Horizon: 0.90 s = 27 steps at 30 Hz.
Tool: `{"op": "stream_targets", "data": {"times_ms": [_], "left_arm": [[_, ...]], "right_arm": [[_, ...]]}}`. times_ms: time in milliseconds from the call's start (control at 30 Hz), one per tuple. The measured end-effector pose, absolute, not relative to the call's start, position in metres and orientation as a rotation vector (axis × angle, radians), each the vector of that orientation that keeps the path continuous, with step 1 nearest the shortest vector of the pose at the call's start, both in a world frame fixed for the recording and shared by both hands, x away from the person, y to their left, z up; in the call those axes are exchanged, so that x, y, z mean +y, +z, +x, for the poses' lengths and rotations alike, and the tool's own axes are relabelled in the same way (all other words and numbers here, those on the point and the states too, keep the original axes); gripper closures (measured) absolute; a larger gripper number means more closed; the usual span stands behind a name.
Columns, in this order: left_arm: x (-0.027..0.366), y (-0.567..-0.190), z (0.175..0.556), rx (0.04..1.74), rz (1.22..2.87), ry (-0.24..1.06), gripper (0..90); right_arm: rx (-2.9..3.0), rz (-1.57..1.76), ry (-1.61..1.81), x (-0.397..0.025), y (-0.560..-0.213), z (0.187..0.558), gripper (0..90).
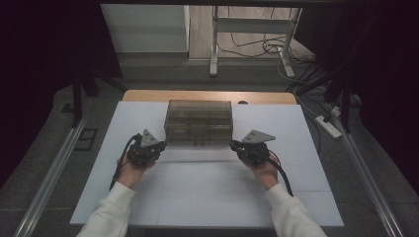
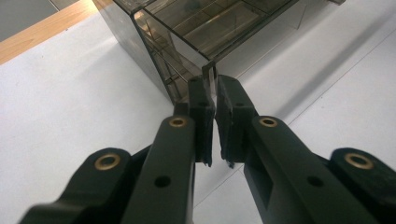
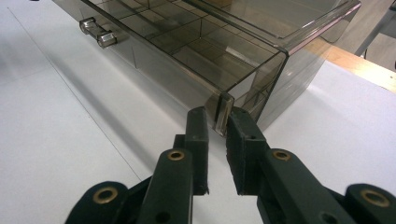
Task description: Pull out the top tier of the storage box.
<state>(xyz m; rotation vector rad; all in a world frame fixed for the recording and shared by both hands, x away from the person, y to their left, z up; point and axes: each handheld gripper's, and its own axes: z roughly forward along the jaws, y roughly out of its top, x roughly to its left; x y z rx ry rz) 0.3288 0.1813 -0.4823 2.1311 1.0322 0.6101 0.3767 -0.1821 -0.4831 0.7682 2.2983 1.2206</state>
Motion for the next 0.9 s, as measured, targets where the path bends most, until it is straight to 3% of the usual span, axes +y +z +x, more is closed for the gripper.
{"op": "stream_targets", "data": {"times_ms": [900], "left_arm": [[0.1819,-0.4823,0.322,1.028,2.14,0.61,83.4]], "right_arm": [[2.314,0.757,1.22,-0.1827,-0.4823,0.3697,78.6]]}}
